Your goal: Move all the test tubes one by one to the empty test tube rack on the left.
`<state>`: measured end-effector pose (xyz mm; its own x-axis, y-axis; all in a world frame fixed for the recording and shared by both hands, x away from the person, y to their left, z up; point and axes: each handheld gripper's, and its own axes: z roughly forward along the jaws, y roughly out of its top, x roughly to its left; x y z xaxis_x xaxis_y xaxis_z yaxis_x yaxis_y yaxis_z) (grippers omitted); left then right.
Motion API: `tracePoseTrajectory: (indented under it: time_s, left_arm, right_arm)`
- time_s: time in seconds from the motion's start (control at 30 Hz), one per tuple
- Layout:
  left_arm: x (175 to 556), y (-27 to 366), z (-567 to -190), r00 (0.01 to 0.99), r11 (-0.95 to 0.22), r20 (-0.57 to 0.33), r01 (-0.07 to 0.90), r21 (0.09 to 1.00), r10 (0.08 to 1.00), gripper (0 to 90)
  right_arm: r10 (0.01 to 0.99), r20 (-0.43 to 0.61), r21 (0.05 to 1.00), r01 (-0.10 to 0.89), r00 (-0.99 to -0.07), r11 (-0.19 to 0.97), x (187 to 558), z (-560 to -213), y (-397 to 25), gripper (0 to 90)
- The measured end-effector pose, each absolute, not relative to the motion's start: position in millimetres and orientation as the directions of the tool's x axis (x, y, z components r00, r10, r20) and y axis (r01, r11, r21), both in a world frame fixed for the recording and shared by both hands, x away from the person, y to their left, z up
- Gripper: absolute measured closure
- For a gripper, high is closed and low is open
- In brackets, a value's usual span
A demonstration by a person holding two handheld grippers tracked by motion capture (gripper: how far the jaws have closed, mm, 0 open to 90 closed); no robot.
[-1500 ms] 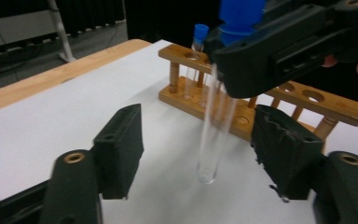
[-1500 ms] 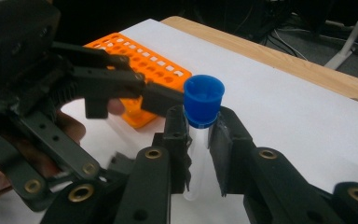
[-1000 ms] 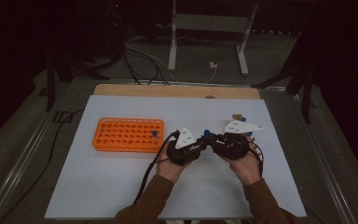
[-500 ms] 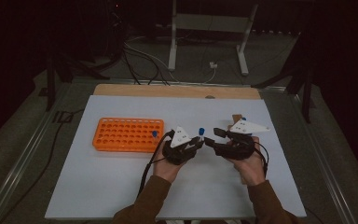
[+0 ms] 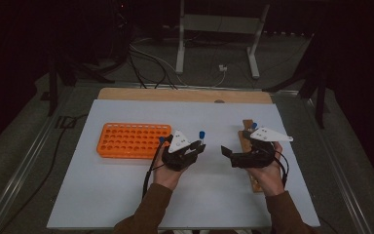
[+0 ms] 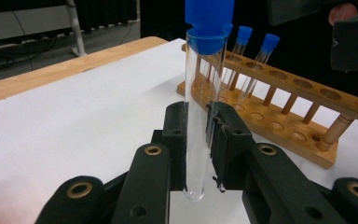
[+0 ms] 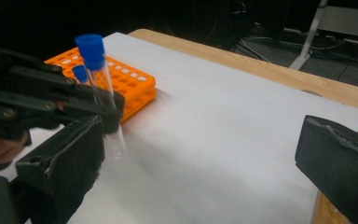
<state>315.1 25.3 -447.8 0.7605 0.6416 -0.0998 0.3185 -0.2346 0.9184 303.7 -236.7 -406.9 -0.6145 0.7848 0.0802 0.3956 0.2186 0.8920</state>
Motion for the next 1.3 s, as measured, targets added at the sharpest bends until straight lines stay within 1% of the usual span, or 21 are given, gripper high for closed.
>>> tracePoseTrajectory:
  time_s: [0.07, 0.4, 0.77, 0.97, 1.3]
  left_arm:
    - [314.8, 27.8, -447.1, 0.757, -0.227, -0.105, 0.321, 0.919, 0.645, 78.2]
    - [313.3, 42.3, -442.9, 0.748, -0.229, -0.095, 0.318, 0.92, 0.657, 78.2]
    - [310.6, 70.9, -435.2, 0.739, -0.207, -0.107, 0.321, 0.924, 0.666, 78.2]
    - [312.4, 88.7, -434.5, 0.715, -0.185, -0.12, 0.333, 0.925, 0.688, 78.1]
    - [314.8, 112.4, -434.8, 0.669, -0.162, -0.117, 0.34, 0.926, 0.734, 78.1]
  right_arm:
    - [0.791, 0.077, 0.889, 0.4, -0.607, 0.221, 302.9, -408.3, -239.1, 0.0]
    - [0.806, 0.081, 0.891, 0.404, -0.586, 0.205, 298.9, -412.2, -254.9, 0.0]
    - [0.809, 0.077, 0.894, 0.4, -0.583, 0.203, 293.9, -413.4, -262.7, 0.0]
    - [0.818, 0.08, 0.896, 0.401, -0.57, 0.192, 294.2, -414.1, -269.2, 0.0]
    - [0.829, 0.094, 0.9, 0.403, -0.552, 0.167, 295.0, -413.4, -281.2, 0.0]
